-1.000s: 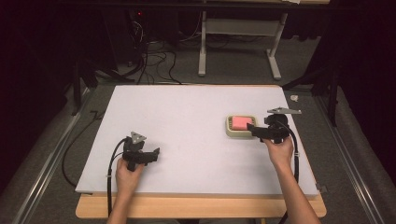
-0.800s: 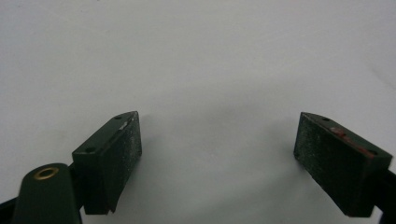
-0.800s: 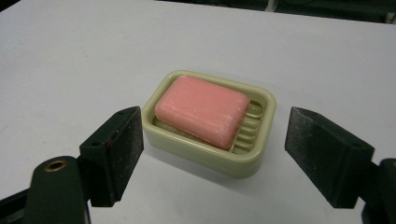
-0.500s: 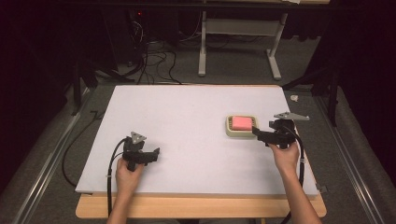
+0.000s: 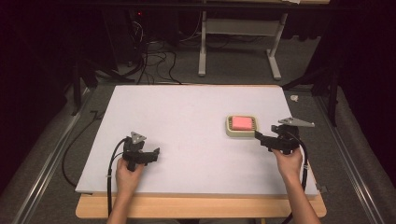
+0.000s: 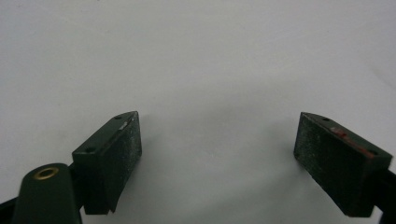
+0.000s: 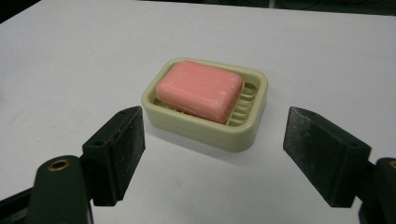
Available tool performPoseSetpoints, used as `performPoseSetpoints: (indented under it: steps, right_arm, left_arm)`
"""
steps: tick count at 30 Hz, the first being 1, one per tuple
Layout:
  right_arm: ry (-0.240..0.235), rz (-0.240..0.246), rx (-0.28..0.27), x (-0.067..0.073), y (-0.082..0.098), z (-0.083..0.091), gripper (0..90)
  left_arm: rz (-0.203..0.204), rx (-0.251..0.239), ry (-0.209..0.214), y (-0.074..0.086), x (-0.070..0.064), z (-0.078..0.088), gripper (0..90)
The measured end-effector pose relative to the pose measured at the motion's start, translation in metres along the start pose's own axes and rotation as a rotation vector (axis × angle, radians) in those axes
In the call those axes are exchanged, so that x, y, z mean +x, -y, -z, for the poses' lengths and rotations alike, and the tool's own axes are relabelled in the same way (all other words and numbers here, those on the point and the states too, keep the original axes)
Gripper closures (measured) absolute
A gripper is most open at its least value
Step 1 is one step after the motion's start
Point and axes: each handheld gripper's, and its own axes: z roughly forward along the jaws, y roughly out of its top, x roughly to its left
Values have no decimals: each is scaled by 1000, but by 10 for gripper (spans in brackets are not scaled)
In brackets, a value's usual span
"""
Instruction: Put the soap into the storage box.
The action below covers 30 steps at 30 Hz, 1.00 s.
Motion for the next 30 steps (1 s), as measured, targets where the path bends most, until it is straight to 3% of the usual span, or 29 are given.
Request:
performPoseSetpoints:
  steps: [19,30]
  right_arm:
    - [-9,-10,3,0,27,11,221]
    - [-15,-11,21,1,40,8,225]
  left_arm:
    - [0,0,0,0,0,0,156]
    - [0,1,0,0,0,0,156]
